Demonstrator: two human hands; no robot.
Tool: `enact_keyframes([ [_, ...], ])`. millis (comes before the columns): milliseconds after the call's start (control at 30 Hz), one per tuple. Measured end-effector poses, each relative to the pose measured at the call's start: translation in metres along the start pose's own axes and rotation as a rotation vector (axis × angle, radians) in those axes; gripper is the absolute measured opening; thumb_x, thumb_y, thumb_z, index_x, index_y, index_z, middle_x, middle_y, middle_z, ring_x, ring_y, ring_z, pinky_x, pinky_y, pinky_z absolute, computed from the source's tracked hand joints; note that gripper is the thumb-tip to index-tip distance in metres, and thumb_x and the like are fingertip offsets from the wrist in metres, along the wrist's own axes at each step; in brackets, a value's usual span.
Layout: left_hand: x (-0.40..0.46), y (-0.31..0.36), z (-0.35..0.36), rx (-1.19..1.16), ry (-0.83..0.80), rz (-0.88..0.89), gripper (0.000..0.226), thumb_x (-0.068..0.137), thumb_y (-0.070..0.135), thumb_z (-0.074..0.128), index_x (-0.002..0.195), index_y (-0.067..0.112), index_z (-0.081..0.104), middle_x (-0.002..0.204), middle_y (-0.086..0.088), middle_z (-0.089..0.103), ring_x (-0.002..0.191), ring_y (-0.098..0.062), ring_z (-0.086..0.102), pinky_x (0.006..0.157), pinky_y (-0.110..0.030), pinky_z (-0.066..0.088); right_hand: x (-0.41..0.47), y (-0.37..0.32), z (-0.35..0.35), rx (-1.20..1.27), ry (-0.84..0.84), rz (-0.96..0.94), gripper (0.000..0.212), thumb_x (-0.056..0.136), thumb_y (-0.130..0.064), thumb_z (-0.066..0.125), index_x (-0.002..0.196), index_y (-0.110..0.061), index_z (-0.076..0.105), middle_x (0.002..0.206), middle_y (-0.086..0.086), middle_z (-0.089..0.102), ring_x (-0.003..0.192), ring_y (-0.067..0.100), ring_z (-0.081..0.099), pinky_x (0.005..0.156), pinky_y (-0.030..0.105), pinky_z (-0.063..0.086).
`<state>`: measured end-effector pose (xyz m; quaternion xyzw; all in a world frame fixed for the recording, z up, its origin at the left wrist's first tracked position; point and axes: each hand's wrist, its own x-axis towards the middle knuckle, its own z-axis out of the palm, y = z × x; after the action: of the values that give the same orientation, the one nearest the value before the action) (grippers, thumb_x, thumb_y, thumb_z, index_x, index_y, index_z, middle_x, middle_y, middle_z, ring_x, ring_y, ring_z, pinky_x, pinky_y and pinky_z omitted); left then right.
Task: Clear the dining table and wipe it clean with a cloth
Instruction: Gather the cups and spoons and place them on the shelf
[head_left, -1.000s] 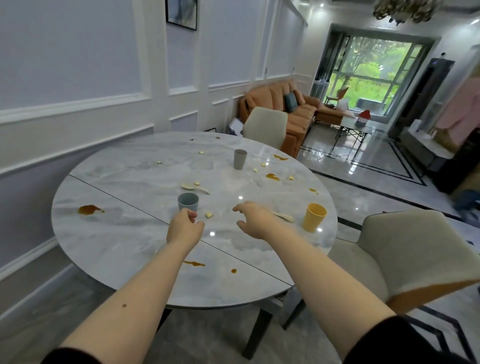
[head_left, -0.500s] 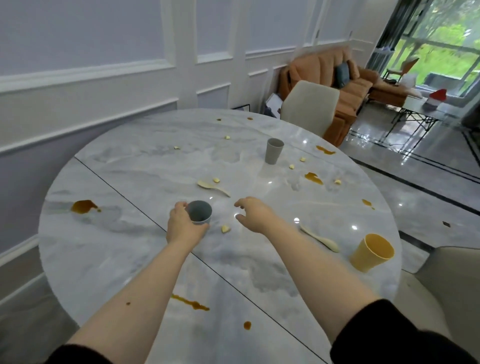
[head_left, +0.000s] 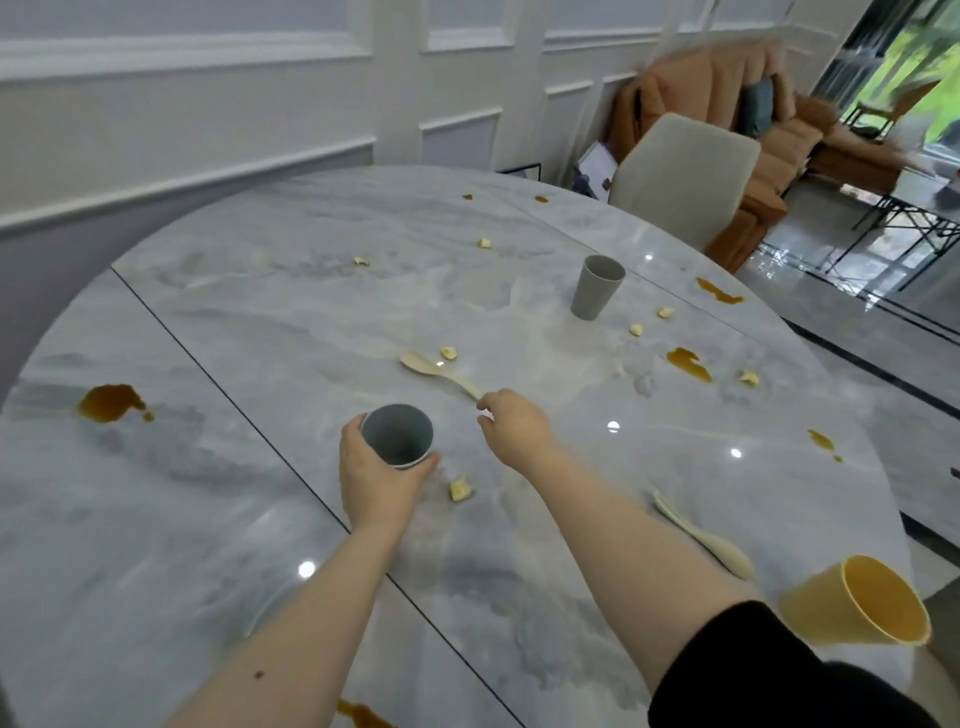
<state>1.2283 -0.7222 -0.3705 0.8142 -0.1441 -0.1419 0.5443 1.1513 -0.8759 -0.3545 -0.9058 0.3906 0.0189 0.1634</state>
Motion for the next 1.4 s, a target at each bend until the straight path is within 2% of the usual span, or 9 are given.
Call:
enact_keyframes([
  [233,0.035,0.006,0.02,0.003,-0.037,0.047,0.078,0.057,0.023,0.087,0.121,0.021,0.042,0.115,0.001,0.058,0.096,-0.011,0.052,0.075,-0.023,0.042,0.051,-0.001,0.025,-0.045,0.042,-0.009,0.032,0.096,-0.02,0.043,0.126,-0.013,0.05,0.123,0.008,0.051,0.11,0.028,0.051,0.092,0.036,0.041],
  [400,0.051,0.003,0.02,0.056,-0.081,0.064,0.071,0.054,0.028,0.086,0.113,0.024,0.046,0.106,0.005,0.062,0.094,-0.016,0.059,0.074,-0.028,0.048,0.073,-0.007,0.038,-0.116,0.056,-0.014,0.032,0.095,-0.013,0.037,0.126,-0.015,0.045,0.123,0.009,0.052,0.111,0.028,0.049,0.093,0.036,0.035],
  [533,0.052,0.003,0.018,0.072,-0.097,0.083,0.07,0.054,0.029,0.086,0.111,0.026,0.046,0.104,0.008,0.061,0.092,-0.013,0.058,0.071,-0.025,0.046,0.08,-0.01,0.05,-0.164,0.08,-0.015,0.036,0.089,-0.003,0.037,0.122,-0.014,0.045,0.119,0.009,0.053,0.109,0.028,0.047,0.092,0.035,0.034],
  [667,0.053,0.003,0.016,0.085,-0.119,0.097,0.068,0.053,0.027,0.086,0.108,0.026,0.046,0.102,0.007,0.061,0.091,-0.014,0.058,0.071,-0.026,0.047,0.075,-0.013,0.056,-0.157,0.125,-0.009,0.026,0.089,-0.001,0.038,0.111,-0.011,0.049,0.114,0.01,0.053,0.106,0.028,0.048,0.089,0.034,0.035],
  [833,0.051,0.004,0.014,0.097,-0.137,0.083,0.066,0.055,0.026,0.085,0.107,0.024,0.045,0.102,0.006,0.06,0.09,-0.016,0.058,0.071,-0.029,0.049,0.062,-0.012,0.051,0.059,0.092,0.102,0.019,0.091,-0.006,0.042,0.106,-0.009,0.053,0.109,0.01,0.051,0.095,0.027,0.052,0.076,0.03,0.038],
  [1000,0.041,0.004,0.012,0.096,-0.135,0.059,0.065,0.057,0.026,0.084,0.108,0.022,0.044,0.104,0.003,0.059,0.09,-0.017,0.056,0.069,-0.026,0.043,0.037,-0.003,0.028,0.574,0.232,0.208,0.015,0.095,-0.01,0.042,0.09,-0.009,0.056,0.087,0.007,0.054,0.076,0.023,0.052,0.056,0.023,0.038],
  [1133,0.028,0.007,0.012,0.09,-0.134,0.026,0.069,0.057,0.026,0.085,0.112,0.02,0.044,0.109,0.001,0.06,0.09,-0.016,0.053,0.07,-0.026,0.042,0.007,0.002,0.0,0.849,0.293,0.179,0.018,0.097,-0.014,0.041,0.09,-0.008,0.057,0.076,0.004,0.054,0.067,0.021,0.049,0.061,0.031,0.041],
  [1267,0.017,0.011,0.008,0.109,-0.139,0.009,0.071,0.057,0.026,0.086,0.113,0.02,0.044,0.111,-0.001,0.06,0.089,-0.016,0.052,0.07,-0.027,0.042,-0.027,0.01,-0.029,0.856,0.303,0.075,0.02,0.099,-0.019,0.04,0.091,-0.012,0.058,0.069,-0.004,0.046,0.064,0.016,0.043,0.062,0.028,0.038],
  [1400,0.0,0.023,0.005,0.134,-0.15,0.036,0.072,0.058,0.025,0.087,0.115,0.018,0.044,0.113,-0.002,0.06,0.095,-0.021,0.057,0.072,-0.029,0.044,-0.063,0.015,-0.049,0.68,0.249,-0.052,0.021,0.099,-0.019,0.04,0.09,-0.013,0.058,0.069,-0.006,0.045,0.063,0.01,0.041,0.058,0.017,0.033],
])
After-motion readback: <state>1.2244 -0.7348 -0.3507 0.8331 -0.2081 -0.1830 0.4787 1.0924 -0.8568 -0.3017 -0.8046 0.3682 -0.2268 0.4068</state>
